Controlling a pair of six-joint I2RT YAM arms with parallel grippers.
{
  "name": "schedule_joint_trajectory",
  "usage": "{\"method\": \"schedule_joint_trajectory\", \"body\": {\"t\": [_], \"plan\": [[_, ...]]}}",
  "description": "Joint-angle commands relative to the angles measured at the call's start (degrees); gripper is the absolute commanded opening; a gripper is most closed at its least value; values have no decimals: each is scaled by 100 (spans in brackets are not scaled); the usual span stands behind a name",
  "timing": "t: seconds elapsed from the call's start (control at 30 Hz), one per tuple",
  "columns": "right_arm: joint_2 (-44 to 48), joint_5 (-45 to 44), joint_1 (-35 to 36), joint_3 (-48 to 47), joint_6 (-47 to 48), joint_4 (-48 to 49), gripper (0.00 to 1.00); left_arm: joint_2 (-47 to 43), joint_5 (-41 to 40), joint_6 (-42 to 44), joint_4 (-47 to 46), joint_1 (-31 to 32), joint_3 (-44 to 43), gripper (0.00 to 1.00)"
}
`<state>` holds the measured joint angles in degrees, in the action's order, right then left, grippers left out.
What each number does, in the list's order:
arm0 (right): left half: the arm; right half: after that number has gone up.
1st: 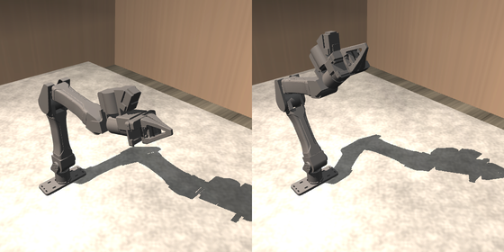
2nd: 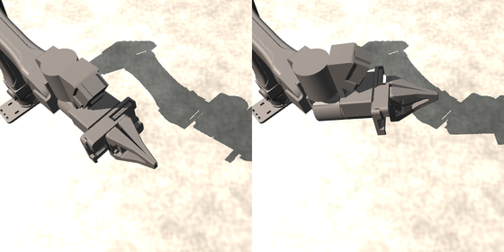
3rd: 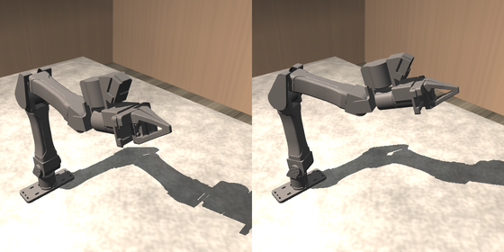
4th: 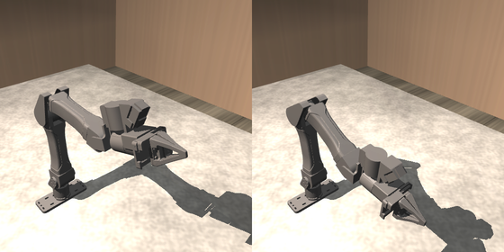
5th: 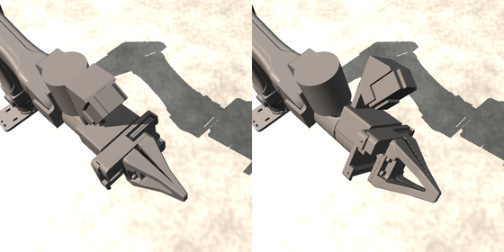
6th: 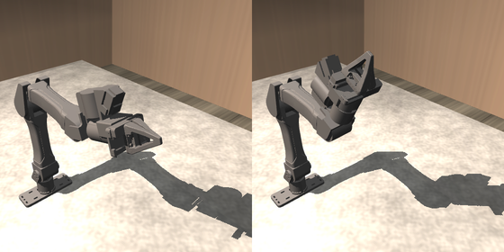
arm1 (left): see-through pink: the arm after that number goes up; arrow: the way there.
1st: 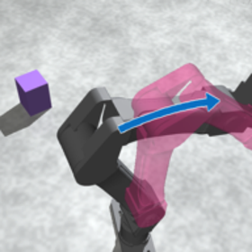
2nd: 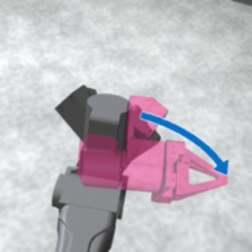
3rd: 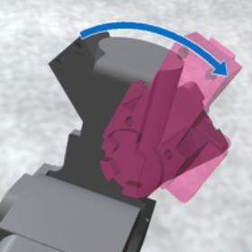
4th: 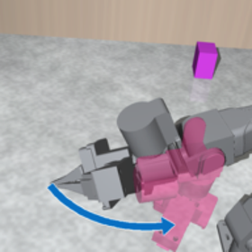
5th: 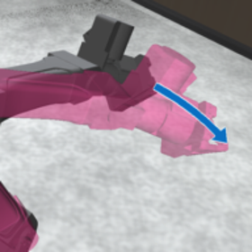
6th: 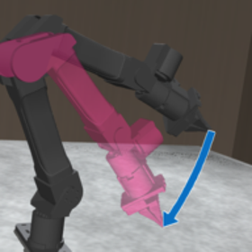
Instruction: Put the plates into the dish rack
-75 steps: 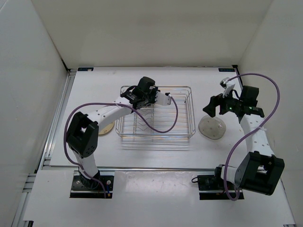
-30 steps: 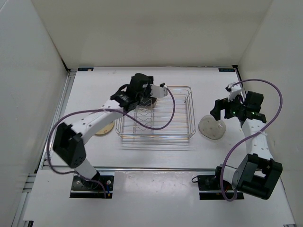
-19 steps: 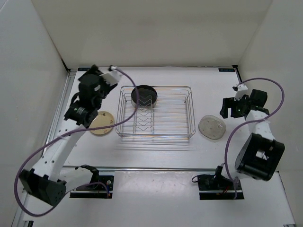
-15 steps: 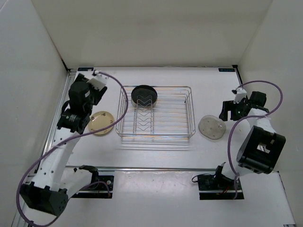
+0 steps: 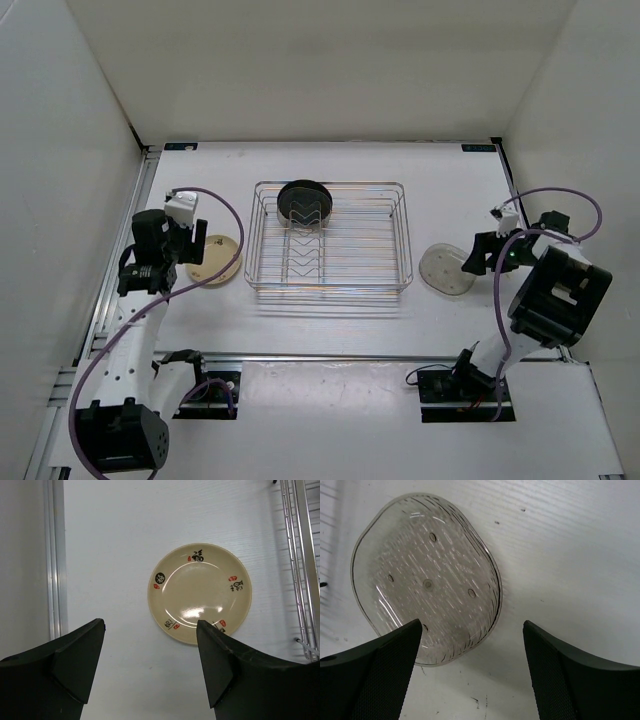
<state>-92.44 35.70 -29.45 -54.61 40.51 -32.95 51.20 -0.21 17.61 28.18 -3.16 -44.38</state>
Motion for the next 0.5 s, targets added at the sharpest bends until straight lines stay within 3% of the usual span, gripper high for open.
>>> {"method": "schedule_joint_trajectory", "body": {"t": [0.0, 0.47], "plan": [[-256, 437, -174, -234, 466, -388, 84, -41, 828, -196, -15, -159, -62, 85], [-1284, 763, -228, -805, 765, -678, 71, 22, 1172, -249, -15, -554, -62, 87]]}}
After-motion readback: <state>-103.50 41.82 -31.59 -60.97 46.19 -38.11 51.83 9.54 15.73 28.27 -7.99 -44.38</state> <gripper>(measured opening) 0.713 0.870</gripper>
